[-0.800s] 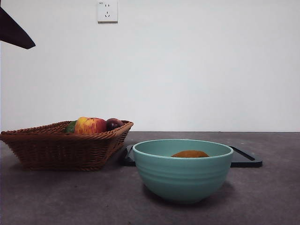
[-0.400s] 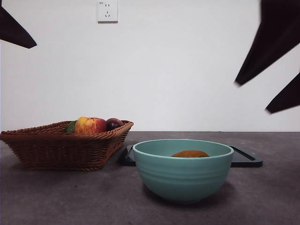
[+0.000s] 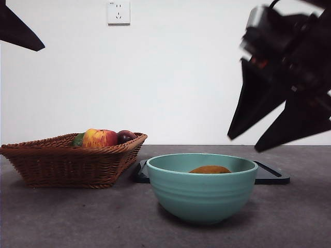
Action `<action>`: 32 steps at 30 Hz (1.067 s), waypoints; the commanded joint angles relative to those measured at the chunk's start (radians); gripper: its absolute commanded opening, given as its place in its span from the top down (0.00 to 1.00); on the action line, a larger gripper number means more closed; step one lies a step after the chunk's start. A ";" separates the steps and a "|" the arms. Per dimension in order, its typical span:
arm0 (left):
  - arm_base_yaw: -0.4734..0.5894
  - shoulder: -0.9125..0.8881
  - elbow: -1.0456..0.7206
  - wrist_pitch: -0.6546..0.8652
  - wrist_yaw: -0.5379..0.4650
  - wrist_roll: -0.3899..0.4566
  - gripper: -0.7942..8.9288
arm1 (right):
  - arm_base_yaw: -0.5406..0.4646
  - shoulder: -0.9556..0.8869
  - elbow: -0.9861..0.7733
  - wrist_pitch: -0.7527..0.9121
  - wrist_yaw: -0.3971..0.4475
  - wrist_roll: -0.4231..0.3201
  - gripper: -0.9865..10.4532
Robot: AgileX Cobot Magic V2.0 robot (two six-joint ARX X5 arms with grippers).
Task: Pick up the wifruite, put it on the bowl, pick up the plate, put it on desk
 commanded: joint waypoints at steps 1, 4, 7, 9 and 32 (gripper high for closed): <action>-0.005 0.005 0.005 0.006 0.005 0.012 0.56 | 0.018 0.056 0.005 0.036 0.032 0.011 0.72; -0.005 0.005 0.005 0.006 0.005 0.012 0.56 | 0.027 0.098 0.005 0.066 0.079 0.011 0.75; -0.005 0.005 0.005 0.006 0.005 0.012 0.56 | 0.037 0.131 0.005 0.094 0.099 0.010 0.75; -0.005 0.005 0.005 0.005 0.005 0.012 0.56 | 0.042 0.151 0.005 0.105 0.100 0.010 0.78; -0.005 0.005 0.005 0.005 0.005 0.013 0.56 | 0.056 0.153 0.025 0.146 0.094 0.002 0.90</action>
